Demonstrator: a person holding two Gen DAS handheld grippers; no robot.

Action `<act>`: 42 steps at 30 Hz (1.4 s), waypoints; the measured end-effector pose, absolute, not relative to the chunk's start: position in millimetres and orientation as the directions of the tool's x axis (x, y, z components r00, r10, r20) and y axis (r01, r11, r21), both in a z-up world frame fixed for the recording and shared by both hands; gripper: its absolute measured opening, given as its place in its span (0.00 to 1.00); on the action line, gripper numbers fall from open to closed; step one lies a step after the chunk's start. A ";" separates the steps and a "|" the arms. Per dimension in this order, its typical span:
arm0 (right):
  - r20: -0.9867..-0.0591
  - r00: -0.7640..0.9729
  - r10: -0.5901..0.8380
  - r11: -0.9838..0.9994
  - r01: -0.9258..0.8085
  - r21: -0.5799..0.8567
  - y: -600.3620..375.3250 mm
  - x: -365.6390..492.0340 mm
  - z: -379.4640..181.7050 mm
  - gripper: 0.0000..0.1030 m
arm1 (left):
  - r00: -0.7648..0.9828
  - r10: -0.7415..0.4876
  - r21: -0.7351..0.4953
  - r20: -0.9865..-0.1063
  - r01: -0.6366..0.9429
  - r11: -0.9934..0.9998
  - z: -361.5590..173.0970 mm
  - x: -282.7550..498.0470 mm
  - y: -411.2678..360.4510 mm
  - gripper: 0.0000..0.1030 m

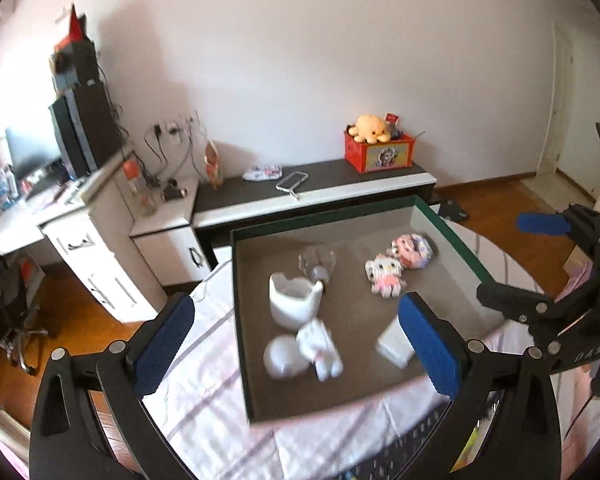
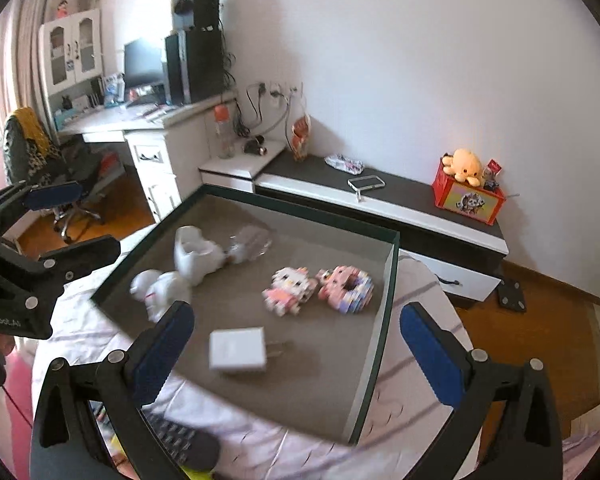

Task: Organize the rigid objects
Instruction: 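Withdraw both open tools from the pink box back over the bed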

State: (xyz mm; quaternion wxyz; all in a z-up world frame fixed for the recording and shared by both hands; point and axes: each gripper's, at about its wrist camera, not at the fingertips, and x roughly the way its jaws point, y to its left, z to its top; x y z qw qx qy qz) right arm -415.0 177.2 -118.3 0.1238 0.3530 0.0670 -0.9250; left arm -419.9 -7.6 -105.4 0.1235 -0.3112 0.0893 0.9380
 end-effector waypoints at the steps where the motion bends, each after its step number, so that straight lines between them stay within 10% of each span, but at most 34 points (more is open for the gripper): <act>1: -0.665 -0.725 -0.182 -0.961 0.275 -0.037 176.7 -404.7 -117.9 1.00 | -0.782 0.171 0.098 -0.600 -0.283 -0.954 -105.8 -410.4 -8.8 1.00; 42: -0.697 -0.686 -0.208 -0.978 0.150 0.143 113.6 -253.4 -220.3 1.00 | -0.669 0.170 -0.057 -0.723 -0.188 -0.981 -210.1 -241.2 -96.3 1.00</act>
